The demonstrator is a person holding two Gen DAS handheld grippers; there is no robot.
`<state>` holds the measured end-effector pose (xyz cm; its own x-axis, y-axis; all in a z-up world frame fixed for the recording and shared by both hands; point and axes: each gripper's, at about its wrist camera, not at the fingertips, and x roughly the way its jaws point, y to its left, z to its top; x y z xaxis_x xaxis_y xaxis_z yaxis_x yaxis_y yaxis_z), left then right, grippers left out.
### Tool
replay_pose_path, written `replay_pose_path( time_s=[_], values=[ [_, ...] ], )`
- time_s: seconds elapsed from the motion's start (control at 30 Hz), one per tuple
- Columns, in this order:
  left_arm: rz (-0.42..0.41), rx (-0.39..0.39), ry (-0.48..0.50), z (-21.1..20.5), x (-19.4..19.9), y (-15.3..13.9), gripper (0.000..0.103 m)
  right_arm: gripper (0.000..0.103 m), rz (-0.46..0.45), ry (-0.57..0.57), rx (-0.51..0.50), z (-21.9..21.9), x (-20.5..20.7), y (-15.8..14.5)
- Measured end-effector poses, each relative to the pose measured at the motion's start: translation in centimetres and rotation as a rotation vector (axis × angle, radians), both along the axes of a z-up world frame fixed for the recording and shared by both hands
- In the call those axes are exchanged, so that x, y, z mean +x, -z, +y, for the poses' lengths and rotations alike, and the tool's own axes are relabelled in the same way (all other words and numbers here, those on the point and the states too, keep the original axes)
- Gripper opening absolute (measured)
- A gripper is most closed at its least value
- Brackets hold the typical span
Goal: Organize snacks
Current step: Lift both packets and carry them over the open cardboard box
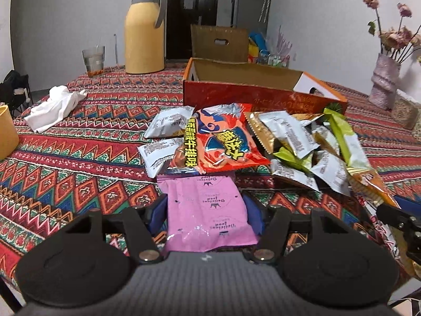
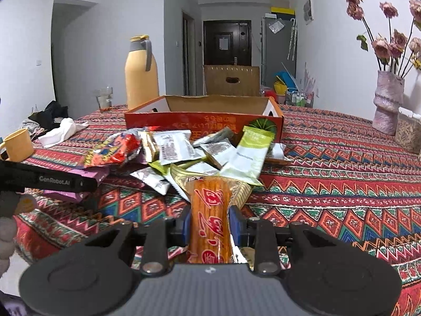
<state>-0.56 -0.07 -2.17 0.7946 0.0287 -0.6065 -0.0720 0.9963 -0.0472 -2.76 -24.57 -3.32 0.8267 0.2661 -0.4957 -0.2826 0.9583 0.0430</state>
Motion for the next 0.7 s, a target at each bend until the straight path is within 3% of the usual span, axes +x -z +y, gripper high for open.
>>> replay_pose_path(
  time_s=[0.37, 0.7],
  values=[
    [-0.082, -0.007, 0.031, 0.3, -3.3, -2.2, 0.063, 0.029, -0.058, -0.007, -0.013, 1.1, -2.2, -1.6],
    [-0.146, 0.014, 0.042, 0.0, -1.4, -4.9, 0.063, 0.029, -0.110, 0.011, 0.001, 1.0, -0.1, -3.6]
  ],
)
